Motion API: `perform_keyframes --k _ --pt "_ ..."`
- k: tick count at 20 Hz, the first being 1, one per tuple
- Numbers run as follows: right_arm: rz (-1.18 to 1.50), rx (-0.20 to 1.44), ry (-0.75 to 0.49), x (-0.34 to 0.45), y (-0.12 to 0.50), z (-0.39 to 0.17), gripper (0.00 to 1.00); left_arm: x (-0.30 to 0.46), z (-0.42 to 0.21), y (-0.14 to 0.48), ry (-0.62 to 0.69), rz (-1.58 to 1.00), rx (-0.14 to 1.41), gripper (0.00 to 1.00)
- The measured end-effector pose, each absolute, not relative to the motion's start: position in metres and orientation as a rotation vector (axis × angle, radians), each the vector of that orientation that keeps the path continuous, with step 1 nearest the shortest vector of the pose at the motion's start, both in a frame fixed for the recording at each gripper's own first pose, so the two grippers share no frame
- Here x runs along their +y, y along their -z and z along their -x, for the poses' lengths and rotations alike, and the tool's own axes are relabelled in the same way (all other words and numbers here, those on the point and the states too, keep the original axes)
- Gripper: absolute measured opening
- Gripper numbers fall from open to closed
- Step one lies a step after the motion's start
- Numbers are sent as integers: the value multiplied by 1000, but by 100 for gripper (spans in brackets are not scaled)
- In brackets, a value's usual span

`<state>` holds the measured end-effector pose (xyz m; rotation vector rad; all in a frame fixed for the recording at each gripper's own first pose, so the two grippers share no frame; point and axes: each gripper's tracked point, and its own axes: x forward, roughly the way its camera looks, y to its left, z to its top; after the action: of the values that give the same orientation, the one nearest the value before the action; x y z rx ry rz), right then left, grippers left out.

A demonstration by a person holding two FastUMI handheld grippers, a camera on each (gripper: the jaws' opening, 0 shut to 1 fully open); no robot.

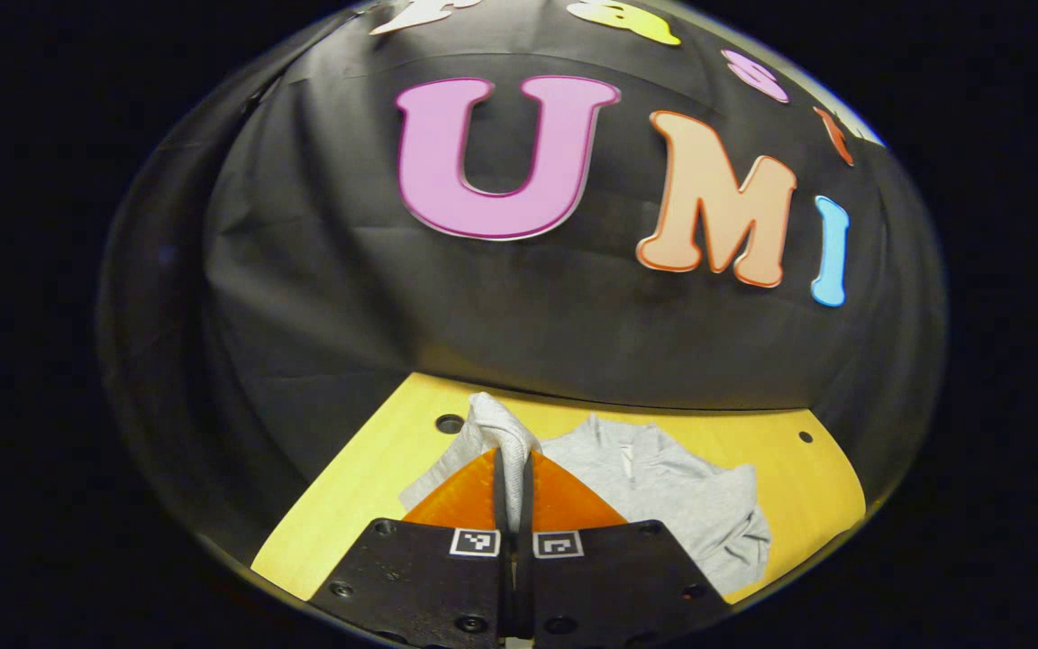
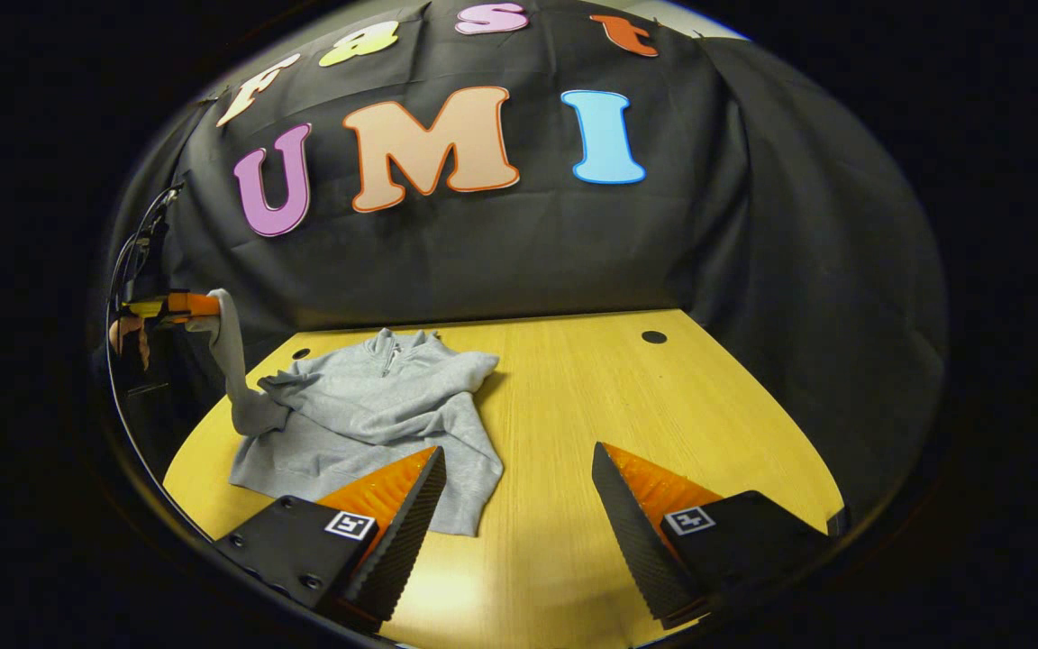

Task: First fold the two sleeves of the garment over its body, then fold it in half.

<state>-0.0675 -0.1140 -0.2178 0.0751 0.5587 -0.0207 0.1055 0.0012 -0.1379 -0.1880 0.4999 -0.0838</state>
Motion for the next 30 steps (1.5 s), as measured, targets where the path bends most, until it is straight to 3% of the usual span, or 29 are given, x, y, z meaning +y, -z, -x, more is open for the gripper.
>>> perform_keyframes --k 16,30 --pt "-65 602 134 -197 220 106 100 -209 -125 135 388 145 527 0" --pt "-53 651 192 -241 231 137 100 -307 -103 234 489 59 671 0"
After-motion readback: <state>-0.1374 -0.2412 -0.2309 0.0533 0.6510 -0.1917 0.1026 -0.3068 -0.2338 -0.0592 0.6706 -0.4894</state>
